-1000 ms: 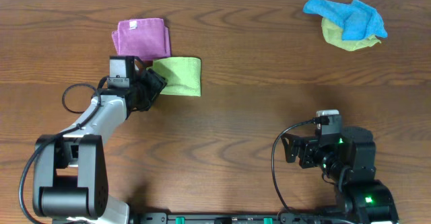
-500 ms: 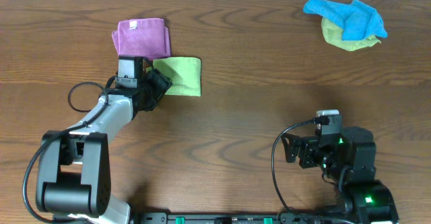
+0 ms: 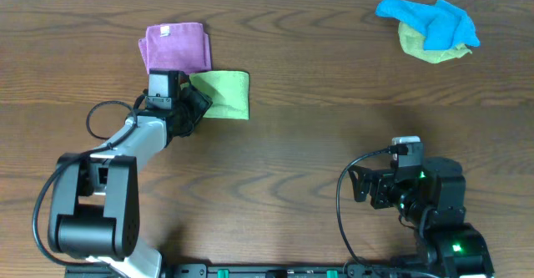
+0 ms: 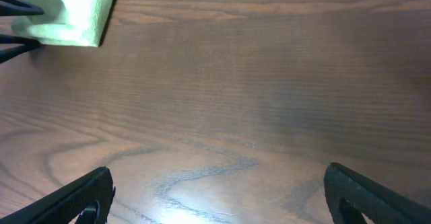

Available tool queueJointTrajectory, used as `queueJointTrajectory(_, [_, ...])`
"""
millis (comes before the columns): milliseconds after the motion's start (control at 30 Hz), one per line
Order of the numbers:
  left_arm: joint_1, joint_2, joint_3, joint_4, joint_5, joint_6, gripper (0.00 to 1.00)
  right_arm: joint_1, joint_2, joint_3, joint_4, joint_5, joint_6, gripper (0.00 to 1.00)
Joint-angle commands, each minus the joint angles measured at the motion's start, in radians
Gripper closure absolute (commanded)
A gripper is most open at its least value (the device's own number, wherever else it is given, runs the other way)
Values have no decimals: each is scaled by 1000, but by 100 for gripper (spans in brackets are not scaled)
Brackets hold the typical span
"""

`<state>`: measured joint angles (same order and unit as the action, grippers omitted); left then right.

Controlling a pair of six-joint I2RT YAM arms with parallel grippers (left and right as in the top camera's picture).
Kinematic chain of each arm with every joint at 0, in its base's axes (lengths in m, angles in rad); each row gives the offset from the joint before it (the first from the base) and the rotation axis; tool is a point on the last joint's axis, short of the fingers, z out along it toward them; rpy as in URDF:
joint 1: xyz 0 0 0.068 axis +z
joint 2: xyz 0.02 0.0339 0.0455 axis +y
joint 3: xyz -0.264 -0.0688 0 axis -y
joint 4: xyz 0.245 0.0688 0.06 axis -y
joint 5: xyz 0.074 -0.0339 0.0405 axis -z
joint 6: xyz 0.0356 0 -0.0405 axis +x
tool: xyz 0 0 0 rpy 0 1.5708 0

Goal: Fold the cloth
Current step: 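Lift the folded green cloth with the left gripper toward the purple cloth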

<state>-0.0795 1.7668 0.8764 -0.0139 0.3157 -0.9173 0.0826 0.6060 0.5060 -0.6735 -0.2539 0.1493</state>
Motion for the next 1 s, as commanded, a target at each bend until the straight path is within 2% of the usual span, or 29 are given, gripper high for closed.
queueJointTrajectory(0, [0, 44, -5, 16, -6, -19, 37, -7, -5, -7, -2, -5, 11, 1])
queueJointTrajectory(100, [0, 70, -5, 34, 12, -30, 41, -7, -5, -7, -2, -5, 11, 1])
queueJointTrajectory(167, [0, 77, -5, 49, 25, -29, 50, -7, -5, -7, -2, -5, 11, 1])
queueJointTrajectory(233, [0, 77, -5, 64, 25, -28, 73, -7, -5, -7, -2, -5, 11, 1])
queueJointTrajectory(300, [0, 77, -5, 91, 26, -16, 90, -7, -5, -7, -2, -5, 11, 1])
queueJointTrajectory(333, [0, 77, -5, 106, 29, -8, 94, -7, -5, -7, -2, -5, 11, 1])
queueJointTrajectory(500, [0, 77, -5, 199, 93, 31, 95, -7, -5, -7, -2, -5, 11, 1])
queueJointTrajectory(700, [0, 75, 16, 391, 286, 5, 94, -7, -5, -7, -2, -5, 11, 1])
queueJointTrajectory(967, [3, 65, 146, 386, 333, -28, 94, -7, -5, -7, -2, -5, 11, 1])
